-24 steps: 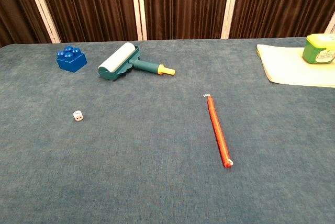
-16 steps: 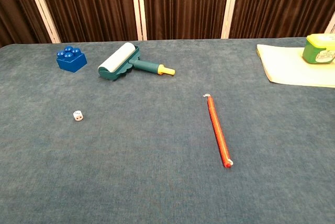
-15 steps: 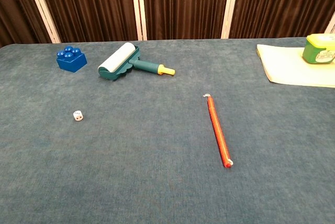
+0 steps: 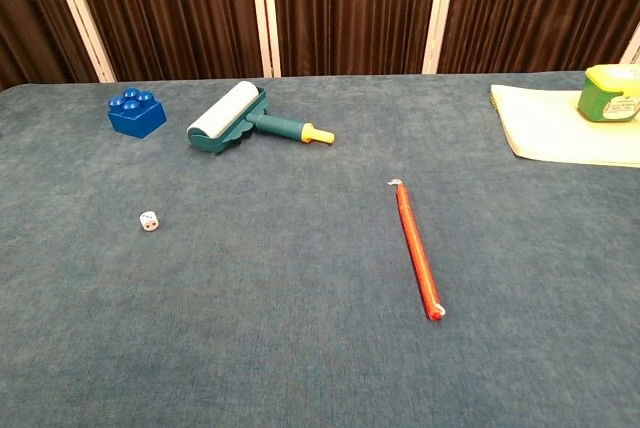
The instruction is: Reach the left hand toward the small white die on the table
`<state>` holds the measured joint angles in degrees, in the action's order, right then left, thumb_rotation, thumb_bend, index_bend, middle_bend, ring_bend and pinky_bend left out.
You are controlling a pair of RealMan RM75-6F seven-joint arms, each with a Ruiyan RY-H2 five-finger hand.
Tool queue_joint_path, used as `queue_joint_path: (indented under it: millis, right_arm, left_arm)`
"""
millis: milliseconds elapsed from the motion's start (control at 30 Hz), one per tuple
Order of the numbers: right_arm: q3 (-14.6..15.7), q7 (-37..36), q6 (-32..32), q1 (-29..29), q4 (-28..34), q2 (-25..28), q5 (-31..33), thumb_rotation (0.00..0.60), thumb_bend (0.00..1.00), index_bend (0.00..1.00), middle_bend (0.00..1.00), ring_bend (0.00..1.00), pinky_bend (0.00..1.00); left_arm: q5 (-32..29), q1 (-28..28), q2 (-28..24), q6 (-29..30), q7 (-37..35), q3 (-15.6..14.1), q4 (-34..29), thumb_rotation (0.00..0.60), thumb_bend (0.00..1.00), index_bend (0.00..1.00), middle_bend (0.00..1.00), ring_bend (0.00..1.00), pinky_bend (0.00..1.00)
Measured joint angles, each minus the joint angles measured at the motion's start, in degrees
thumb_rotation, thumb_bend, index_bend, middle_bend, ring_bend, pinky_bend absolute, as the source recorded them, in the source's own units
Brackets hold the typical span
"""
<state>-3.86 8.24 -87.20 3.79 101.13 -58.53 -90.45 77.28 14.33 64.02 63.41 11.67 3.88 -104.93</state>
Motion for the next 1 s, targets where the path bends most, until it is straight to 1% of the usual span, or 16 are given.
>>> queue_joint_path:
  millis: [133, 267, 400, 467, 600, 733, 1000]
  right_arm:
    - [-0.2, 0.59, 0.5, 0.27, -0.01, -0.13, 0.65, 0.6, 0.0, 0.0, 0.0, 0.0, 0.0]
    - [-0.43, 0.81, 0.92, 0.35, -0.36, -0.29, 1.84, 0.6, 0.0, 0.0, 0.0, 0.0, 0.0]
    - [-0.78, 0.85, 1.3, 0.45, -0.8, -0.42, 3.12, 0.6, 0.0, 0.0, 0.0, 0.0, 0.0]
    - [-0.86, 0.97, 1.38, 0.48, -0.88, -0.52, 3.33, 0.6, 0.0, 0.0, 0.0, 0.0, 0.0]
    - [-0.7, 1.5, 1.37, 0.47, -0.85, -0.68, 3.2, 0.6, 0.0, 0.0, 0.0, 0.0, 0.0]
    - [-0.67, 1.82, 1.18, 0.41, -0.77, -0.79, 3.21, 0.6, 0.0, 0.0, 0.0, 0.0, 0.0]
    - [-0.78, 1.56, 1.36, 0.53, -1.04, -0.77, 3.61, 0.6, 0.0, 0.0, 0.0, 0.0, 0.0]
  left_arm:
    - [-10.56, 5.32, 3.41, -5.46, 5.89, 1.74, 0.58, 0.6, 0.79, 0.1, 1.0, 1.0, 1.0]
    - [-22.03, 10.98, 8.62, -9.36, 12.5, 3.12, 3.31, 0.6, 0.79, 0.12, 1.0, 1.0, 1.0]
    - [-28.98, 15.39, 13.99, -11.64, 17.22, 3.49, 7.44, 0.6, 0.79, 0.12, 1.0, 1.0, 1.0]
    - [-30.55, 16.74, 15.7, -12.35, 17.97, 3.43, 9.05, 0.6, 0.79, 0.12, 1.0, 1.0, 1.0]
    - [-31.03, 17.76, 17.02, -12.69, 17.75, 3.37, 10.32, 0.6, 0.79, 0.12, 1.0, 1.0, 1.0]
    - [-30.53, 18.24, 17.47, -12.45, 16.79, 3.38, 10.51, 0.6, 0.79, 0.12, 1.0, 1.0, 1.0]
    - [-28.89, 18.56, 17.7, -11.68, 14.83, 2.67, 10.15, 0.6, 0.79, 0.16, 1.0, 0.99, 1.0]
